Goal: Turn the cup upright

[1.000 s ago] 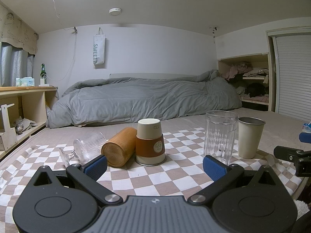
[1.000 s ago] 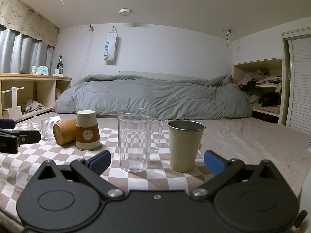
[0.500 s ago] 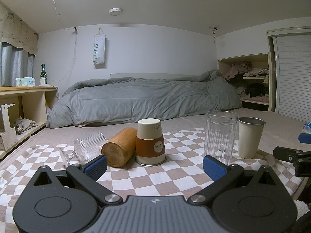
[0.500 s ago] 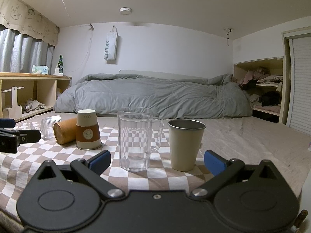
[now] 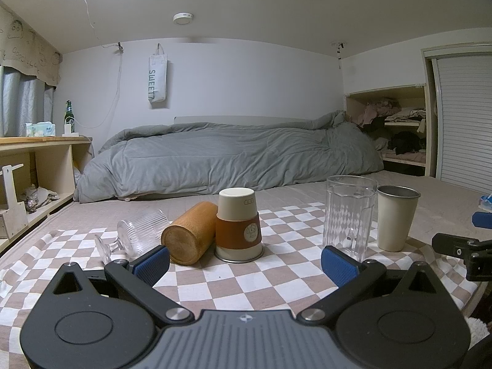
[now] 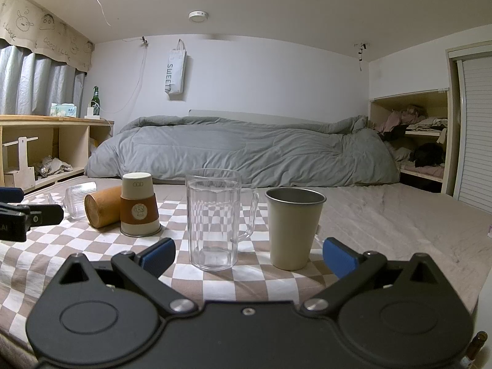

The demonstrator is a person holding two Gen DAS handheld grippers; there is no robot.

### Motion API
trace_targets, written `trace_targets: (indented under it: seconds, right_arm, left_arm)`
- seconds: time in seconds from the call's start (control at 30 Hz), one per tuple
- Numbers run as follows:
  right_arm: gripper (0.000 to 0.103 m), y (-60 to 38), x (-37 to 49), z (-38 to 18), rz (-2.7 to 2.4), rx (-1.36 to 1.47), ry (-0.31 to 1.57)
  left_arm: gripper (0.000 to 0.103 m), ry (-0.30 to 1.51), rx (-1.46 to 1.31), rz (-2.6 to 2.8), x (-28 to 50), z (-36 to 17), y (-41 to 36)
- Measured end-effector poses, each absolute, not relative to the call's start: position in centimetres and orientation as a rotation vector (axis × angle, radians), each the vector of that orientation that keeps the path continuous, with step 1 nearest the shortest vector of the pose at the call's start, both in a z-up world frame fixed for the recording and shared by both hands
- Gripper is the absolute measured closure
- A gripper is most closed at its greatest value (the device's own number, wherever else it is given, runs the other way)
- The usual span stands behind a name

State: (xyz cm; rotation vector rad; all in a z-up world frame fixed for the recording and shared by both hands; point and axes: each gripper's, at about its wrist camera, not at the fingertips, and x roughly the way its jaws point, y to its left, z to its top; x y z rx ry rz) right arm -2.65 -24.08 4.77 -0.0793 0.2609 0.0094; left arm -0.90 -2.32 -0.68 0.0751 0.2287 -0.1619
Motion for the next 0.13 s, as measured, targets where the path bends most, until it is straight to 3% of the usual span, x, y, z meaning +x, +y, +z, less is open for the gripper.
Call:
trace_targets:
  seconds: [0.13]
  right_arm:
    - [0.000,-24.08,-2.61,4.79,0.010,-0.079,0.262]
  left_arm:
    - [0.000,0.229,0.074,-0.162,-0.89,-0.68,-2.31]
